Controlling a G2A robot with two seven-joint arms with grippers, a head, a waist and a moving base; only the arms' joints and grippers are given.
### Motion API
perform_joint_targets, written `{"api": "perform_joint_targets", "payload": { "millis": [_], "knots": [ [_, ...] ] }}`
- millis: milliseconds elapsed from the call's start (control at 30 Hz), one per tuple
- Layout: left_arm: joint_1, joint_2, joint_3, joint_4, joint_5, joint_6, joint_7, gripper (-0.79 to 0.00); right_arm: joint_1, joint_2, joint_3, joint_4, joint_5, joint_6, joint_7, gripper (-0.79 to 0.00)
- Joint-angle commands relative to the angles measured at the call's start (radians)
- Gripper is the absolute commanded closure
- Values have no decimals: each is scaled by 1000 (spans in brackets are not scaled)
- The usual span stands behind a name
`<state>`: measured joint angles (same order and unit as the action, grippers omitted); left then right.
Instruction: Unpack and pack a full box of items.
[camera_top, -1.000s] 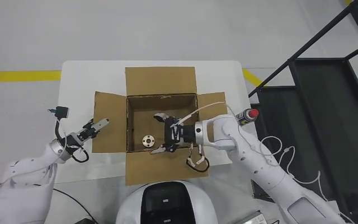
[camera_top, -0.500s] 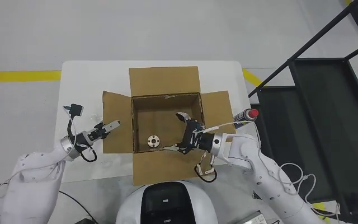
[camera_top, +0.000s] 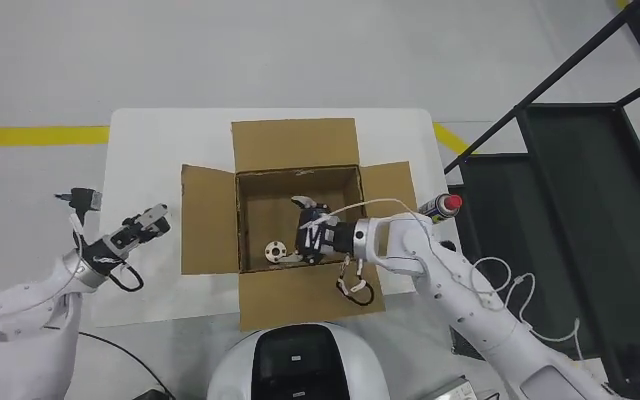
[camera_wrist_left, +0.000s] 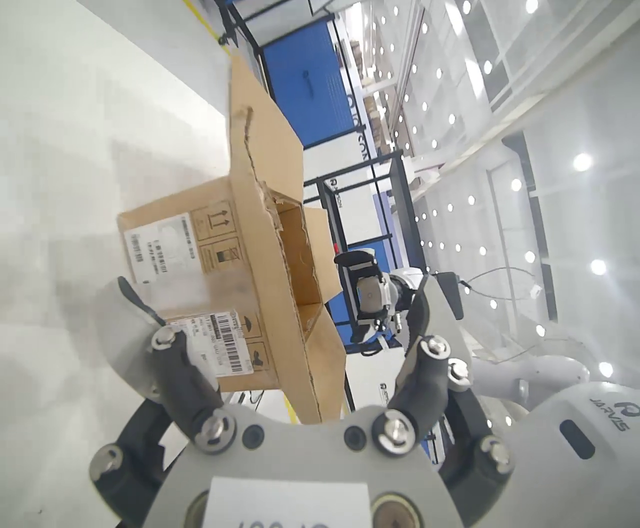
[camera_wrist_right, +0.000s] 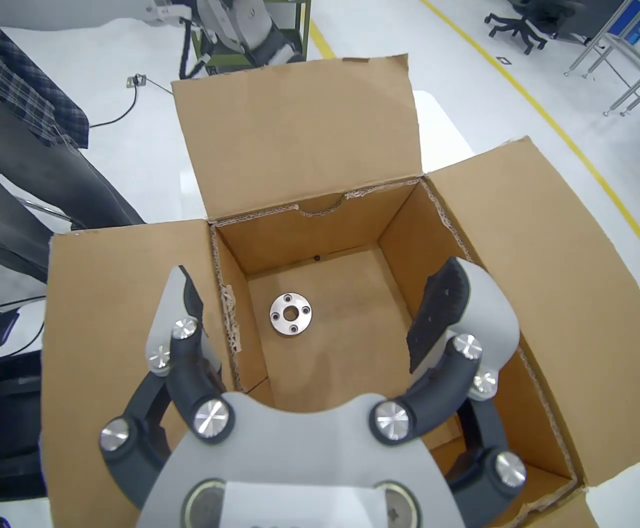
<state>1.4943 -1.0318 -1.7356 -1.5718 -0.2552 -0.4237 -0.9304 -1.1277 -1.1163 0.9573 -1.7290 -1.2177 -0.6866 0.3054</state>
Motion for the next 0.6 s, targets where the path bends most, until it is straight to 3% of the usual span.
{"api": "perform_joint_targets", "payload": {
  "millis": [0, 200, 433, 567],
  "knots": [
    [22, 3, -39, -1, -21, 1, 10, -785, 55, -11, -31, 33, -2, 1, 25, -785],
    [78, 10, -126, -11, -93, 10, 27, -785, 194, -49, -130, 178, -4, 3, 94, -785],
    [78, 10, -126, -11, -93, 10, 27, -785, 327, -103, -270, 370, -35, -66, 150, -785],
    [78, 10, -126, -11, -93, 10, 27, -785, 381, -136, -321, 492, 1, -105, 124, -785]
  ]
}}
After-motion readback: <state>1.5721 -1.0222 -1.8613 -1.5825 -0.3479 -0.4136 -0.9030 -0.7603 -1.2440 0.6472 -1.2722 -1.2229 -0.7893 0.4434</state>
